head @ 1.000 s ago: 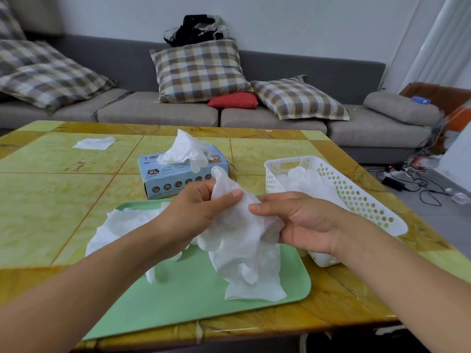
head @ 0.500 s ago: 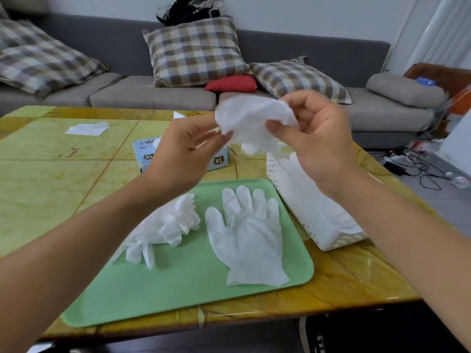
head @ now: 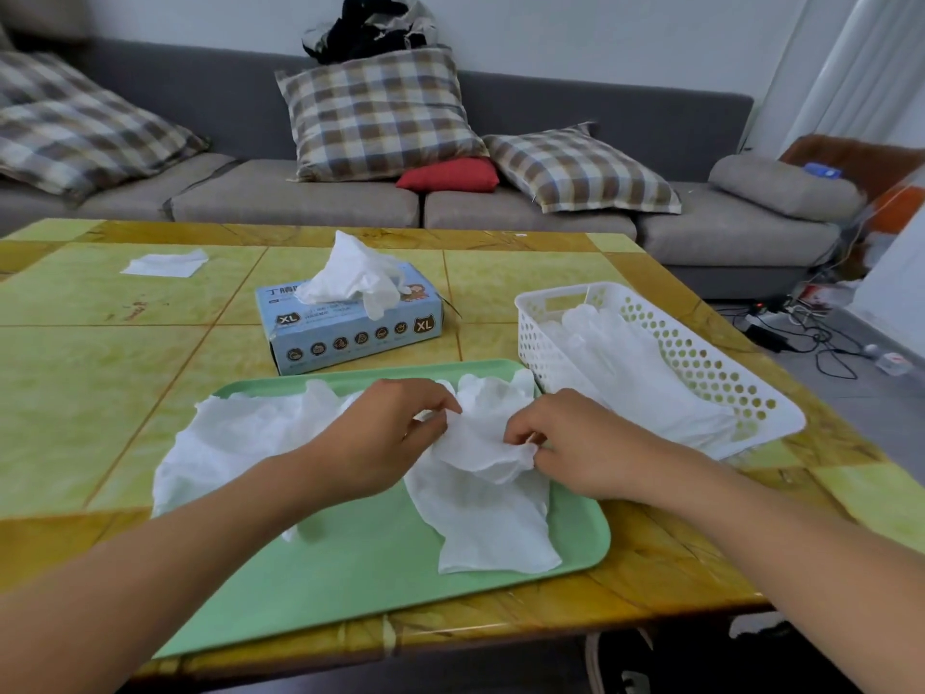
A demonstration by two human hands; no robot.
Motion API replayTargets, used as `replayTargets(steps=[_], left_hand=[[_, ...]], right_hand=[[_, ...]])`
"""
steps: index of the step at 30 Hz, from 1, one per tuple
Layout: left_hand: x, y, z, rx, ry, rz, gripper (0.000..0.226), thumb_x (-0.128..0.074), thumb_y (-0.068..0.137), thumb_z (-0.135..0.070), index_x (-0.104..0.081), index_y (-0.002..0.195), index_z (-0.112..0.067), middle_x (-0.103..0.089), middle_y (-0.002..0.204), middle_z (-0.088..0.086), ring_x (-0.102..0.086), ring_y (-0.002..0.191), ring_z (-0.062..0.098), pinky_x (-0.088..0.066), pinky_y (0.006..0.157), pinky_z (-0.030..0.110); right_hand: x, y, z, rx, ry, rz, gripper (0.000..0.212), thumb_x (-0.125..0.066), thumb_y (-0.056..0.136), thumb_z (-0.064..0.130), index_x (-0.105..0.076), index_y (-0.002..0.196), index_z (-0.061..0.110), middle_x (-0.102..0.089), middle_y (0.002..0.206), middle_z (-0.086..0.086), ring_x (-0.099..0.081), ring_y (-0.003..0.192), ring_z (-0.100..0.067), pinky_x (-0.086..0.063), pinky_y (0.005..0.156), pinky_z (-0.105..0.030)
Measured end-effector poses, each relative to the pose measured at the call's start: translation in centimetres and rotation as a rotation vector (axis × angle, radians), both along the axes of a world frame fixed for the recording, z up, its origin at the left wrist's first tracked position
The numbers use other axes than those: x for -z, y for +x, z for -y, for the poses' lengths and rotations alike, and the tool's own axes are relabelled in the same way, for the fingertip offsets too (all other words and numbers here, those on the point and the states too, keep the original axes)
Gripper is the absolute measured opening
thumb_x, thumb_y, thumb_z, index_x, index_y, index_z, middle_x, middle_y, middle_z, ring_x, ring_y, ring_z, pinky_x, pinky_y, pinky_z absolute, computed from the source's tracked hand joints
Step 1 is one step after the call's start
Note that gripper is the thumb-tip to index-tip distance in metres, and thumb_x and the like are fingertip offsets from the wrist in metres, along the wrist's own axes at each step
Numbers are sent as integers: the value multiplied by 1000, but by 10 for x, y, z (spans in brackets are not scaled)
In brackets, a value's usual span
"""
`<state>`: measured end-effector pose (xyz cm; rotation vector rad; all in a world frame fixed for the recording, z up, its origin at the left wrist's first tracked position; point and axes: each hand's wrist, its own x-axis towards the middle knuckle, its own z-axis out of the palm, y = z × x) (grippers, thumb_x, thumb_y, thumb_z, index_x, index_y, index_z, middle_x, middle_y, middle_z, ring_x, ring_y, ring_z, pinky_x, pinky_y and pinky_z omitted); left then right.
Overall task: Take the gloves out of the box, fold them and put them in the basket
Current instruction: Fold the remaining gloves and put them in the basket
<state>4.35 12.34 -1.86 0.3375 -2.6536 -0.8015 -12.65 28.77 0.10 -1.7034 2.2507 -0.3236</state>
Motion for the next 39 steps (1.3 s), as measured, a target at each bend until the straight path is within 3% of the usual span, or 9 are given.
replayTargets(steps=[3, 6, 14, 19, 24, 27, 30, 34, 39], left_hand=[[-5, 2, -1, 17, 4, -73, 16, -59, 97, -10, -74, 100, -15, -72, 95, -9, -65, 88, 8, -53, 78, 25], [-3, 10, -2, 61, -75, -54, 20, -59, 94, -33, -73, 96, -20, -71, 91, -13, -65, 85, 5, -52, 77, 23], [9, 22, -14, 202, -168, 147, 42, -48, 91, -58, -74, 100, -27, -72, 100, -14, -63, 89, 3, -52, 82, 33], [13, 23, -15, 296, -189, 224, 28, -63, 87, -50, -73, 103, -29, -69, 107, -16, -60, 97, 1, -49, 89, 27], [11, 19, -12, 159, 17, 126, 24, -61, 88, -41, -75, 104, -31, -70, 99, -22, -64, 90, -2, -48, 78, 15], [17, 13, -8, 45, 3, 110, 19, -71, 91, -39, -76, 105, -27, -70, 92, -21, -65, 79, 1, -45, 68, 13], [24, 14, -7, 51, -155, 279, 39, -72, 87, -49, -71, 119, -27, -62, 118, -16, -58, 83, 2, -50, 79, 20], [22, 14, -14, 26, -241, 354, 47, -63, 90, -57, -64, 128, -29, -46, 144, -14, -59, 96, 5, -45, 87, 18], [22, 13, -14, 24, -214, 358, 49, -64, 89, -56, -59, 130, -30, -39, 151, -10, -56, 94, 6, -40, 84, 16]], right_hand=[[-3, -2, 2, 60, -248, -32, 33, -63, 88, 2, -79, 107, 24, -74, 110, 4, -67, 99, -14, -54, 90, -34], [-10, -4, 5, 105, -407, 153, 37, -63, 84, -9, -82, 100, 18, -76, 107, 5, -68, 94, -6, -57, 80, -19], [-13, 1, -6, -123, 111, 137, 29, -65, 84, 7, -80, 98, 26, -76, 99, 14, -68, 94, -2, -57, 90, -32], [-24, -1, -10, -207, 372, 74, 36, -65, 75, 19, -74, 103, 39, -63, 124, 18, -60, 114, -3, -53, 98, -36], [-31, 2, 12, 6, -32, 71, 23, -64, 87, 14, -78, 101, 26, -72, 100, 11, -65, 78, 2, -51, 69, -18], [-10, 3, 30, -3, 83, -102, 13, -65, 85, 17, -75, 92, 14, -69, 84, -2, -65, 77, -16, -52, 68, -29], [7, -3, 37, 135, 188, -283, 22, -62, 87, 12, -46, 72, 11, -49, 82, -7, -52, 72, -25, -40, 61, -34], [4, 0, 40, 178, 37, -481, 12, -61, 93, 9, -55, 103, 11, -49, 112, -7, -56, 85, -26, -40, 64, -35], [8, -1, 58, 184, -72, -279, 45, -69, 94, 27, -53, 135, 22, -68, 110, -6, -66, 95, -29, -52, 75, -36]])
